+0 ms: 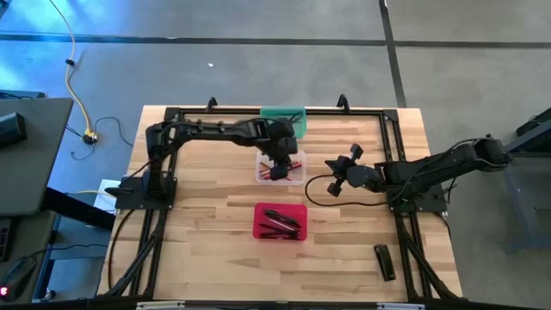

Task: Sort crayons/erasers/pens/pencils in bins
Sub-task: Put the yellow pencil into the transparent bin, then return to Home Position

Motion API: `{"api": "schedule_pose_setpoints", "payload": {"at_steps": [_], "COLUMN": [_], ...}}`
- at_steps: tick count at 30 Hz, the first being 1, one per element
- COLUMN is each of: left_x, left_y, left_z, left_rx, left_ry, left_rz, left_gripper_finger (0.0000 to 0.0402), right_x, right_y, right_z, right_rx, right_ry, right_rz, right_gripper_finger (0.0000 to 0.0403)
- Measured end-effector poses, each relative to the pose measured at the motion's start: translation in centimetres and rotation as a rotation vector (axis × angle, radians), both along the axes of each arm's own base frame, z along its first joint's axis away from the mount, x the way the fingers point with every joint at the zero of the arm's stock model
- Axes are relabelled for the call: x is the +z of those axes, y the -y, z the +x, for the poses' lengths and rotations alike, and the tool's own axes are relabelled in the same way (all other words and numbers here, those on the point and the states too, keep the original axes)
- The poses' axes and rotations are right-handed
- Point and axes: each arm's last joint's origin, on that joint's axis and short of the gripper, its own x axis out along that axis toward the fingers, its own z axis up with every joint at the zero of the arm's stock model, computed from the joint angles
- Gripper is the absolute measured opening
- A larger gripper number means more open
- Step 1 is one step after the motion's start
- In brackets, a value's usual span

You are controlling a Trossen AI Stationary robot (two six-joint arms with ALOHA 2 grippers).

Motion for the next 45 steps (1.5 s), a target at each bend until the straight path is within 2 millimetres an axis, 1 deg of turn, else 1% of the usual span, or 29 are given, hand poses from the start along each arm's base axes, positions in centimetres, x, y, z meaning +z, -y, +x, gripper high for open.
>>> {"api": "schedule_pose_setpoints", "payload": {"at_steps": [4,12,15,17,19,23,25,27,29,32,35,38,41,45], "left_x": [-1.0,-0.8,-0.8,-0.8,-0.2,2.4,3.0,3.1,2.9,2.7,1.9,1.2,0.4,-0.4], "left_y": [-0.3,-0.4,-0.4,-0.5,-0.6,-0.9,-1.1,-1.2,-1.1,-0.5,0.3,1.4,2.5,3.8], "left_z": [0.2,0.5,0.5,0.5,0.2,-0.4,-1.1,-1.8,-3.0,-4.6,-6.5,-8.5,-10.6,-13.3], "left_rx": [0.012,0.022,0.012,-0.001,-0.010,-0.052,-0.058,-0.042,-0.026,-0.021,-0.007,0.016,0.033,0.063], "left_ry": [-0.018,0.010,0.014,0.014,0.025,0.151,0.225,0.288,0.324,0.416,0.502,0.605,0.696,0.769], "left_rz": [-0.006,0.018,0.029,0.040,0.053,0.056,0.043,0.054,0.071,0.116,0.148,0.163,0.189,0.240], "left_gripper_finger": [0.0010,0.0068,0.0081,0.0081,0.0071,0.0026,0.0007,0.0006,0.0008,0.0003,0.0001,0.0001,0.0001,0.0001], "right_x": [0.0,0.0,0.0,-0.1,-0.1,-0.3,-0.5,-0.6,-0.6,-0.4,-0.1,0.6,1.3,2.1], "right_y": [0.0,0.0,0.0,0.0,0.0,-0.1,-0.1,-0.1,0.0,0.4,1.1,2.1,3.4,5.3], "right_z": [0.0,0.0,0.0,0.0,-0.1,-0.2,-0.3,-0.4,-0.3,0.1,0.6,1.0,1.3,1.2], "right_rx": [0.000,-0.001,-0.001,-0.001,0.004,0.030,0.030,0.037,0.082,0.190,0.323,0.445,0.537,0.601], "right_ry": [0.000,0.001,-0.002,-0.007,-0.014,-0.043,-0.069,-0.087,-0.098,-0.077,-0.042,0.013,0.087,0.176], "right_rz": [0.000,0.001,0.001,0.001,0.004,0.019,0.019,0.019,0.033,0.094,0.140,0.117,0.091,0.077], "right_gripper_finger": [0.0000,0.0000,0.0000,0.0000,0.0000,0.0000,0.0000,0.0000,0.0000,0.0000,0.0000,0.0000,0.0000,0.0000]}}
